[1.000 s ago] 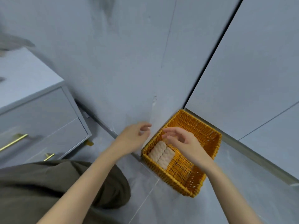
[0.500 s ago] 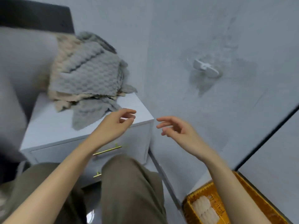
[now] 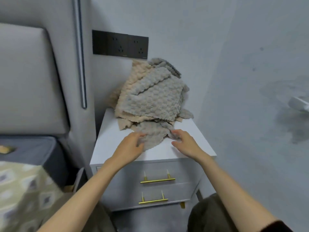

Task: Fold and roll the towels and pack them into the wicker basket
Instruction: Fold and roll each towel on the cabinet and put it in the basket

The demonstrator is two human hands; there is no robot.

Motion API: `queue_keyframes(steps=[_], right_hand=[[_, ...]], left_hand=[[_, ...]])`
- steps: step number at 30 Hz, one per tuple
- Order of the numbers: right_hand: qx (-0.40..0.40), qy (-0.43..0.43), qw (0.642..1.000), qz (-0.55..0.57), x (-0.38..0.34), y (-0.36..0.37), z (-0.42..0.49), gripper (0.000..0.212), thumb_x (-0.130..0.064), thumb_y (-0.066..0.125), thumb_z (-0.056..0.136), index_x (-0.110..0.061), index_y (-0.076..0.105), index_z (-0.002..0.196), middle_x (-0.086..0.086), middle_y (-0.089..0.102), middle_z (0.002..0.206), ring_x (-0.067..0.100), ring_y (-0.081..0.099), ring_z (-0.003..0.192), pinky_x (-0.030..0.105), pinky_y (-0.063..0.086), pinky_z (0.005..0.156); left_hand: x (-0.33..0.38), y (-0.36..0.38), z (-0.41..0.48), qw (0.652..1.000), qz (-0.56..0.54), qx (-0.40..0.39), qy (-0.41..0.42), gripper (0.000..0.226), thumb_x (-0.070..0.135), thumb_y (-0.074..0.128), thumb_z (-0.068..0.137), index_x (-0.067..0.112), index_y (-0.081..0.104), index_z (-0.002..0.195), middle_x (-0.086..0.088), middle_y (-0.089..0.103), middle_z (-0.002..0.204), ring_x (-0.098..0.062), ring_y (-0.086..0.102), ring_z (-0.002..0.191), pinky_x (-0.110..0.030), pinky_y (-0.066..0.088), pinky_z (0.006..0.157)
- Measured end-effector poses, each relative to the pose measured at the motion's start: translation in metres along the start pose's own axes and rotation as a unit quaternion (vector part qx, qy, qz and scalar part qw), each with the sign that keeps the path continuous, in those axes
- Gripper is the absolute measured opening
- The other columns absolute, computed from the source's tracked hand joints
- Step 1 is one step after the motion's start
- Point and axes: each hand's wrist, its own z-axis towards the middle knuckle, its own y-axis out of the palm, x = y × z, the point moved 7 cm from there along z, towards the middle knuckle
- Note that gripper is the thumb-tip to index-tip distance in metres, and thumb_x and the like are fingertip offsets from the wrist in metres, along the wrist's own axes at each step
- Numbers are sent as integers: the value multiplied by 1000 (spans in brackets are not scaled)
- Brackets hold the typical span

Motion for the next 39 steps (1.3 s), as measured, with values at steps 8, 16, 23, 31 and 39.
queue_keyframes(steps=[8,16,23,31,39], right_hand=[[83,-38,992,-87,14,38,47,37,-26,56,91,-36,54,127,1,43,130,25,40,120,39,42,96],[118,-128,983,-62,-11,14,41,17,-9,52,92,-17,63,102,-4,56,110,16,55,89,33,44,75],[64,-109,992,23,-7,-8,20,23,-5,45,94,-15,65,101,-13,59,88,-6,51,75,6,35,68],[146,-86,979,112,2,-53,1,28,-20,37,83,-14,33,56,0,35,56,9,30,54,30,23,53],[219,-6,973,68,48,-100,-18,32,-21,42,81,-22,24,55,-9,22,50,7,20,49,25,16,46]], left_hand=[[-15,28,39,991,117,42,49,38,18,48,94,19,50,132,1,50,136,-23,41,123,-33,37,97],[13,35,85,956,219,55,188,67,-4,38,92,24,22,151,5,6,160,-22,-9,147,-52,-4,118],[26,57,115,925,320,-29,202,57,18,29,99,37,12,151,11,-8,160,-17,-27,142,-55,-20,111],[16,55,128,932,346,-13,110,55,28,27,101,35,7,152,9,-8,160,-20,-21,145,-58,-13,112],[6,63,127,935,349,-44,48,58,22,33,99,26,11,152,5,-9,160,-23,-21,145,-61,-8,113]])
